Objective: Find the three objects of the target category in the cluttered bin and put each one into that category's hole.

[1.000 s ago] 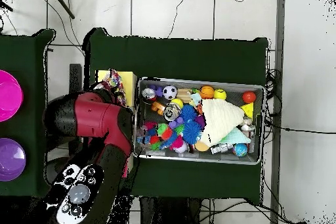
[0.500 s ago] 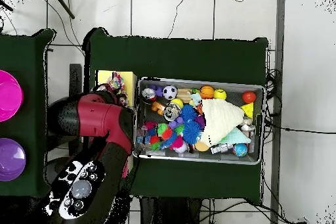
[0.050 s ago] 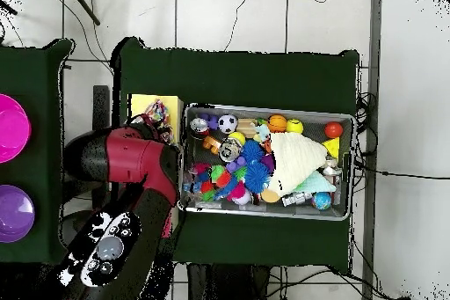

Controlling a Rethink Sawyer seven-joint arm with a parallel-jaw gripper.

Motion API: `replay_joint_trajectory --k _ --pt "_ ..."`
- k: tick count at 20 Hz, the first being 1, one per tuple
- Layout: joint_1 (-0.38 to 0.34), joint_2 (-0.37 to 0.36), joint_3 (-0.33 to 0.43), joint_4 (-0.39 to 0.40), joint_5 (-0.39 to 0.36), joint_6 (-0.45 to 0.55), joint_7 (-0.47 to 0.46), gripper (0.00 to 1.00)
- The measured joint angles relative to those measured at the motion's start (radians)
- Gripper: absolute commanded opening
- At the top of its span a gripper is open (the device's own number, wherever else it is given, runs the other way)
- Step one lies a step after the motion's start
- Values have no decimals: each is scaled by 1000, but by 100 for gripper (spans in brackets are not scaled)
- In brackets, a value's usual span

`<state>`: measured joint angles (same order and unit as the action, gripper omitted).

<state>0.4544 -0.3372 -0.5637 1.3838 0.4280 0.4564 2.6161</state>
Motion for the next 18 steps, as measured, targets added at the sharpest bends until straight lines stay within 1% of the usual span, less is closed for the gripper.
replay_joint_trajectory --k 12,18 --pt "40 10 -14 -4 15 0 0 0" --pt "89 33 -30 -34 51 0 1 0"
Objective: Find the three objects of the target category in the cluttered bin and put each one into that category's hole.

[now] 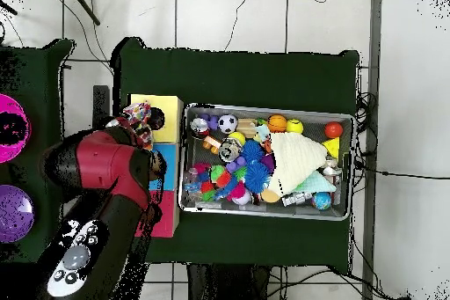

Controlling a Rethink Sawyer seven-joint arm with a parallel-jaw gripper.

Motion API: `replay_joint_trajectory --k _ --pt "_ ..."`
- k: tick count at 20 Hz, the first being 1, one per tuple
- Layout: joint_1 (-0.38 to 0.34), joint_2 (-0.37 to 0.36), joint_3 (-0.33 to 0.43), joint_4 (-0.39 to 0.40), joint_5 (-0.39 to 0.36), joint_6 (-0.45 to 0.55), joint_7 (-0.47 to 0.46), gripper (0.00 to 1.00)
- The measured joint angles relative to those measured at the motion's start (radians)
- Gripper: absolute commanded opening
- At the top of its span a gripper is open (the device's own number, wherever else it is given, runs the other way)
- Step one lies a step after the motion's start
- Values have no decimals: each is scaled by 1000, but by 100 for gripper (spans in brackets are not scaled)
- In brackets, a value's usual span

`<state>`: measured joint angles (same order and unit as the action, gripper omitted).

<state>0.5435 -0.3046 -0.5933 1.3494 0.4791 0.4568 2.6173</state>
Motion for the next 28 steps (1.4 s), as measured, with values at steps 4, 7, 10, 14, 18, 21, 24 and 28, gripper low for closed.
replay_joint_trajectory --k 4,7,10,14,18,21,24,28 --pt "28 23 -14 -35 28 2 4 0" --pt "35 42 -15 -60 48 3 4 0" --pt "34 54 -18 -79 60 3 4 0" --pt "31 73 -20 -104 84 2 4 0" --pt "28 98 -20 -124 102 2 4 0" --pt "27 125 -20 -139 115 2 4 0" --pt "27 140 -20 -142 119 2 4 0" --pt "27 147 -20 -141 120 2 4 0"
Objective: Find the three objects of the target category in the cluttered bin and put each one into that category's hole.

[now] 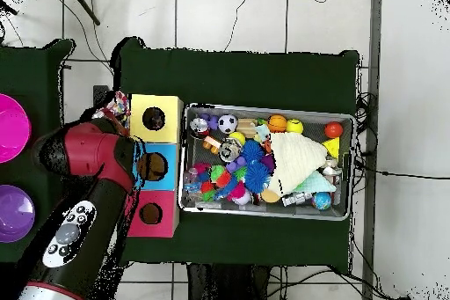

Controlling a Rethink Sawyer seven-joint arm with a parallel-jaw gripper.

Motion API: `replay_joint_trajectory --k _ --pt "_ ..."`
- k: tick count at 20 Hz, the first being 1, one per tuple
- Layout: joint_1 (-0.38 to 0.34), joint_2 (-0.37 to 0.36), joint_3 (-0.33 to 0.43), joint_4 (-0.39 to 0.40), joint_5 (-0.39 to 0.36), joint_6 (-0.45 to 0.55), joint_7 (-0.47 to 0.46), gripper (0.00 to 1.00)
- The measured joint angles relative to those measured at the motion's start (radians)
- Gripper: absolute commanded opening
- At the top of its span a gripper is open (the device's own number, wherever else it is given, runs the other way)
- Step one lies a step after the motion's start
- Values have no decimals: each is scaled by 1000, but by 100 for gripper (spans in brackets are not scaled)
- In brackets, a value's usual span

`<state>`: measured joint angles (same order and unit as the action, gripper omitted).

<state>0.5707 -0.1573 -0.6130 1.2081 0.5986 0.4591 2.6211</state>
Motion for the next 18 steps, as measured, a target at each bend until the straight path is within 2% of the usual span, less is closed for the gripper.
replay_joint_trajectory --k 4,9,18 --pt "1 -15 0 10 -1 0 0 0" --pt "13 -75 -2 49 -3 18 0 0" --pt "52 -211 -58 94 -10 198 0 0"
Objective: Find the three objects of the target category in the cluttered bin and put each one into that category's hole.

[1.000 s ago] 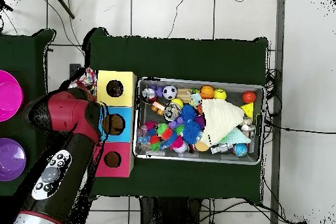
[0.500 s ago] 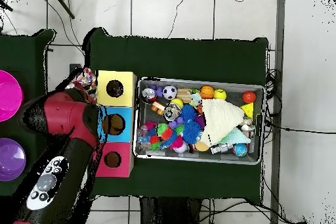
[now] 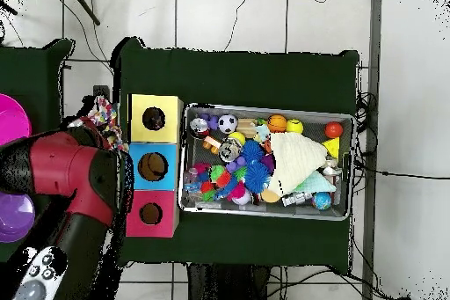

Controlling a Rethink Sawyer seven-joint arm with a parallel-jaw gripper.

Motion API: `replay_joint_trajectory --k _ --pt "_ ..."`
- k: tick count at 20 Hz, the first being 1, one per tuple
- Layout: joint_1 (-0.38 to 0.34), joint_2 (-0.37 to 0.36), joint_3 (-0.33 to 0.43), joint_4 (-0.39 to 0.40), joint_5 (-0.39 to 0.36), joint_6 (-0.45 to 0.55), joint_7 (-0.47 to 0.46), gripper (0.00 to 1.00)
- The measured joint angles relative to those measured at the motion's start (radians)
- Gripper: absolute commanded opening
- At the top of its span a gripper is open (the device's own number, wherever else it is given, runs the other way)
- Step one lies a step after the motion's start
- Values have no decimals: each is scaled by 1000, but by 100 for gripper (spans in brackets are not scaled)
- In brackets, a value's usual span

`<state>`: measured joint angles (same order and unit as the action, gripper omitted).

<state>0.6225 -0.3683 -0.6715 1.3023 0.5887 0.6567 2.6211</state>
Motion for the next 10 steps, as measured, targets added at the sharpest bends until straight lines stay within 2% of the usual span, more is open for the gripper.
replay_joint_trajectory --k 1,4,10 --pt "8 -27 -14 0 -1 45 0 0" --pt "16 -65 -32 0 -3 97 0 0" --pt "15 -109 -44 1 -6 117 0 0"
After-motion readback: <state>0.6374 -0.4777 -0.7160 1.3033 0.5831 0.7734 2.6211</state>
